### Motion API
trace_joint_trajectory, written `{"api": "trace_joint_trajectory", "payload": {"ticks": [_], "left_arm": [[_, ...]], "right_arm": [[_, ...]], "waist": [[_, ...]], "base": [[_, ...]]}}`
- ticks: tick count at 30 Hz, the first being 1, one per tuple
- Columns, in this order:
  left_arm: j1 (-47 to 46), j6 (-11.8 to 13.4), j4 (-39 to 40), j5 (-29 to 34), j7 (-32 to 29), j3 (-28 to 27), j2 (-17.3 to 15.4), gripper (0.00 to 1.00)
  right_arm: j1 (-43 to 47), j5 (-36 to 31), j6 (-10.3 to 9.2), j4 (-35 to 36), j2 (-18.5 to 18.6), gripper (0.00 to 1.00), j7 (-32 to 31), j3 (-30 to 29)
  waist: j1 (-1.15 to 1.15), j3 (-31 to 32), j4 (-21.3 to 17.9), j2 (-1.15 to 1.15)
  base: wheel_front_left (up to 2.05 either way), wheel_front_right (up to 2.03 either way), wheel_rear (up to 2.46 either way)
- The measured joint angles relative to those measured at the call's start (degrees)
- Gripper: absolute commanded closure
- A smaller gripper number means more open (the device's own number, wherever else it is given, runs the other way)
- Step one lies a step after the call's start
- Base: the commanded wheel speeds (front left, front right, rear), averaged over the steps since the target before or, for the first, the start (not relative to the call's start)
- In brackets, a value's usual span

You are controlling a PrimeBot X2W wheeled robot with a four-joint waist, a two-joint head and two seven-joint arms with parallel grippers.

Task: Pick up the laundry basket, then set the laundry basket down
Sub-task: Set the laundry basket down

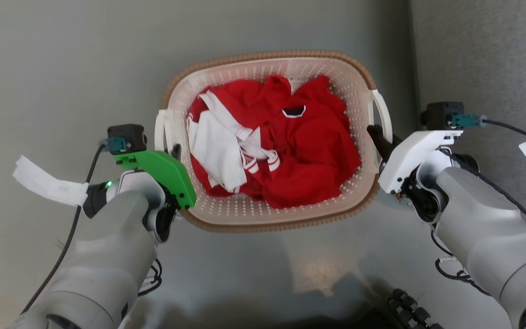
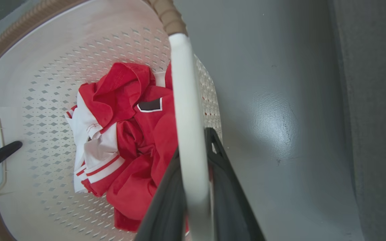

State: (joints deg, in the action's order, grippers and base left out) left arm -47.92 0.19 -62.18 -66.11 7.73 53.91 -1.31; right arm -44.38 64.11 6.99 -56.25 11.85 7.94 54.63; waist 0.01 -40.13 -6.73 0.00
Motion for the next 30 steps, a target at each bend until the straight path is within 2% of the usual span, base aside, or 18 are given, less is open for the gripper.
{"api": "trace_joint_trajectory", "payload": {"ticks": [10, 25, 27, 28, 29, 30], "left_arm": [[-2.8, 1.3, 0.2, 0.0, 2.5, 0.4, -0.1, 1.00], [-5.1, 1.7, -0.4, 0.4, 3.8, 1.7, -0.2, 1.00], [-5.1, 1.7, -0.5, 0.3, 4.0, 1.7, -0.2, 1.00], [-5.1, 1.7, -0.5, 0.3, 4.0, 1.7, -0.2, 0.77], [-5.2, 1.6, -0.4, 0.2, 4.0, 1.7, -0.2, 0.56], [-5.2, 1.6, -0.4, 0.1, 4.0, 1.7, -0.2, 0.26]], "right_arm": [[-2.2, 0.0, -0.01, 0.8, 0.5, 1.00, 3.2, 0.6], [-4.3, 0.5, -0.02, 0.9, 0.7, 1.00, 4.6, 1.7], [-4.4, 0.6, -0.01, 0.9, 0.7, 0.75, 4.6, 1.8], [-4.4, 0.7, 0.07, 0.8, 0.7, 0.41, 4.6, 1.8], [-4.4, 1.2, 0.08, 0.7, 0.7, 0.00, 4.6, 1.8], [-4.4, 1.5, 0.07, 0.6, 0.6, 0.00, 4.6, 2.0]], "waist": [[0.00, -5.8, 0.5, 0.00], [0.00, -11.4, 0.6, 0.00], [0.00, -11.5, 0.5, 0.00], [0.00, -11.5, 0.5, 0.00], [0.00, -11.5, 0.5, 0.00], [0.00, -11.5, 0.5, 0.00]], "base": [[0.00, 0.00, 0.00], [0.00, 0.00, 0.00], [0.00, 0.00, 0.00], [0.00, 0.00, 0.00], [0.00, 0.00, 0.00], [0.00, 0.00, 0.00]]}}
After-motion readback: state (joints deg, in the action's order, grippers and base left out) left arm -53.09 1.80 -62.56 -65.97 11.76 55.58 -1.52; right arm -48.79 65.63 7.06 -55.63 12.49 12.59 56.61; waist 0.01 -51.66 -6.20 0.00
